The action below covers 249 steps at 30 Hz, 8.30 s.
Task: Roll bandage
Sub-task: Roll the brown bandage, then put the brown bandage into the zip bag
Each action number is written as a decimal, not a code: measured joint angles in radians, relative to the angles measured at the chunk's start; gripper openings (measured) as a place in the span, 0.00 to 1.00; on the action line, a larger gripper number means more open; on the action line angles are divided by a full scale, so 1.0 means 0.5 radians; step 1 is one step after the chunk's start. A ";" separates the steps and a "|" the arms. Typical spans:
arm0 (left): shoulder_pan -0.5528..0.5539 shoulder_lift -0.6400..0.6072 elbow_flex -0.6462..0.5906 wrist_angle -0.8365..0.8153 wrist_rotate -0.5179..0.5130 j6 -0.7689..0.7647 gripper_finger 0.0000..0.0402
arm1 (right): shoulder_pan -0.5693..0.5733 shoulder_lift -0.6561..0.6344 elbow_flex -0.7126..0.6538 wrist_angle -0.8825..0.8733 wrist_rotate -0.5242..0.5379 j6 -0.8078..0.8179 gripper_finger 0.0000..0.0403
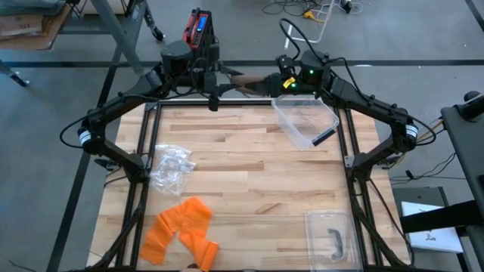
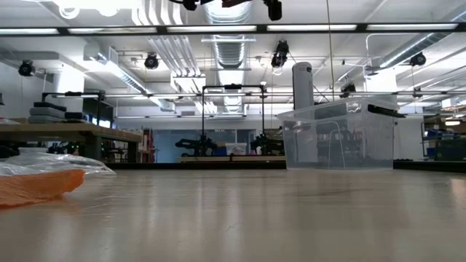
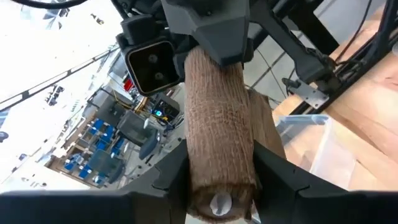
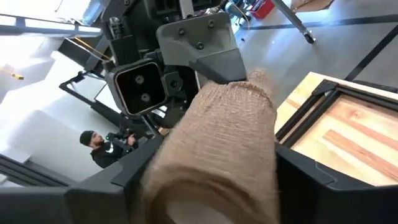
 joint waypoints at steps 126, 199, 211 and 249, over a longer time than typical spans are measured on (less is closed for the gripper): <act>0.138 -0.003 -0.033 0.174 0.448 -1.677 0.73 | -0.014 0.012 0.014 0.087 0.106 -1.765 0.28; -0.516 -0.691 -1.917 -1.384 -0.918 -3.311 0.50 | 0.868 -0.203 -0.577 -1.035 0.931 -1.623 0.23; -0.577 -0.334 -2.007 -1.395 -1.108 -3.381 0.37 | 0.868 -0.202 -0.577 -0.996 0.935 -1.645 0.23; -1.446 -0.494 -1.310 0.120 -1.198 -1.216 0.00 | 1.091 -0.316 -0.535 -0.778 1.379 -2.407 0.21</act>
